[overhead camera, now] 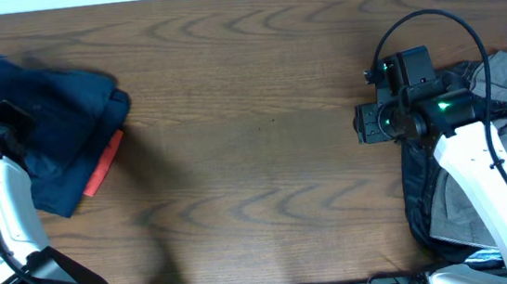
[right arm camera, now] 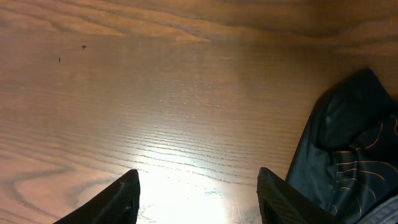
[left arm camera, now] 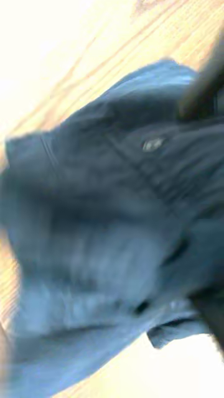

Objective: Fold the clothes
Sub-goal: 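Carry the folded shorts with the left gripper onto the left stack, then release the shorts on the stack and withdraw the left gripper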

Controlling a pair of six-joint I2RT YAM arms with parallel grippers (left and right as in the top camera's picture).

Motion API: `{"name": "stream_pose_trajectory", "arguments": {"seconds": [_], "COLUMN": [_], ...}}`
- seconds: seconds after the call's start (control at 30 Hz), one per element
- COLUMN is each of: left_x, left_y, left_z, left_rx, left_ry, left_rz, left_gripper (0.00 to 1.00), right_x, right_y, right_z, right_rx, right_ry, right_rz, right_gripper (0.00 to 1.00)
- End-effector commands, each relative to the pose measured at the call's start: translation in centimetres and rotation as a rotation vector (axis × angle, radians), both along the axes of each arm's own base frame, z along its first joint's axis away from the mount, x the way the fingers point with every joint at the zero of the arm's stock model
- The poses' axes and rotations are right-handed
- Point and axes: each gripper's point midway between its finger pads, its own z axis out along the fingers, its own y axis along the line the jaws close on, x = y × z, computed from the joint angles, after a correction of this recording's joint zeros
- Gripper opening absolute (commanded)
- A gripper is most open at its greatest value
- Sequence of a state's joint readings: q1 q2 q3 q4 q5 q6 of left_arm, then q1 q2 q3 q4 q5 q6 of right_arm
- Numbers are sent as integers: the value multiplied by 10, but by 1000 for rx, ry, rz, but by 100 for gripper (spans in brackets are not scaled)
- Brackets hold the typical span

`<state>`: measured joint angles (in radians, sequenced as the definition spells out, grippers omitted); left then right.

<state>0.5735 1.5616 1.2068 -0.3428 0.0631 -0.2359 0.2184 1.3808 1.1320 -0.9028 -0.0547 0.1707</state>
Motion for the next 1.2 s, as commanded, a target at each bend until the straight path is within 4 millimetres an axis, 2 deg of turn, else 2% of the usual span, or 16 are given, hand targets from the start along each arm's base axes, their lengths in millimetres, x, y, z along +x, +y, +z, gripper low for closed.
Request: {"name": "stream_pose_trajectory", "arguments": {"seconds": [0.0,0.33,0.43,0.5,0.57,0.73,0.8,0.9,0.97,1.03,1.07,1.1,1.17], "left_x": [0,-12,-13,-8,1,20,23,18,6,-15,-30,-43,-74], "left_y": [5,-2,-7,-21,-46,-129,-164,-218,-252,-276,-286,-292,-296], "left_z": [24,76,82,79,74,50,38,17,-2,-20,-28,-34,-42], "left_rx": [30,95,87,47,-23,-143,-159,-194,-225,-248,-258,-267,-281], "left_ry": [-45,-151,-168,-174,-180,-101,-47,57,157,276,347,406,540], "left_rz": [21,23,23,-32,-120,-336,-430,-564,-644,-716,-751,-774,-779], "left_gripper": [98,98,98,98,98,98,98,98,98,98,98,98,98], "right_x": [0,3,3,3,4,15,22,32,36,35,32,29,16], "right_y": [-4,-4,-3,-3,-3,7,12,17,18,17,17,17,21], "right_z": [0,2,2,2,2,9,14,19,20,18,16,15,10], "right_rx": [-12,-8,-9,-8,-7,46,73,96,99,95,93,93,119], "right_ry": [-2,-14,-14,-14,-18,-67,-100,-142,-156,-149,-135,-121,-63], "right_rz": [2,2,2,3,2,13,24,33,34,37,36,36,53], "right_gripper": [59,63,63,64,63,67,68,72,76,79,93,99,99]}}
